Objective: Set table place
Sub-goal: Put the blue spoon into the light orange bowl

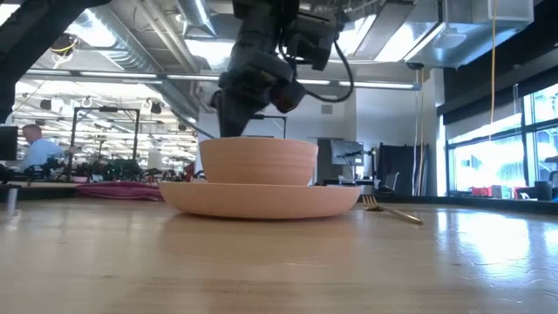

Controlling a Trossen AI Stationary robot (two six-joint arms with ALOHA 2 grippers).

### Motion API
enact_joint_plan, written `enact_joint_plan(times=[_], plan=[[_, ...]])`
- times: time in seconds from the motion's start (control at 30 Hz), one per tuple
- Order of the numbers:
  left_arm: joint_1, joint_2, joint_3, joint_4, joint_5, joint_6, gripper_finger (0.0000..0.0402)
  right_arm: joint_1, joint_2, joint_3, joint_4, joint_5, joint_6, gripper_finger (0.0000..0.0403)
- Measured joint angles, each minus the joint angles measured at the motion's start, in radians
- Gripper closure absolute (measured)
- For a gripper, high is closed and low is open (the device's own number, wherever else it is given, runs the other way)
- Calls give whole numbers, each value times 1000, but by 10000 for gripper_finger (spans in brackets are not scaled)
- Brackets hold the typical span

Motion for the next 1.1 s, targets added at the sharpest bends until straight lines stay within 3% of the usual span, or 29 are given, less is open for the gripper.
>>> enact_joint_plan(times=[1.1], plan=[[-24, 18, -7, 124, 7, -16, 388, 0, 0, 0, 6, -20, 2, 391]])
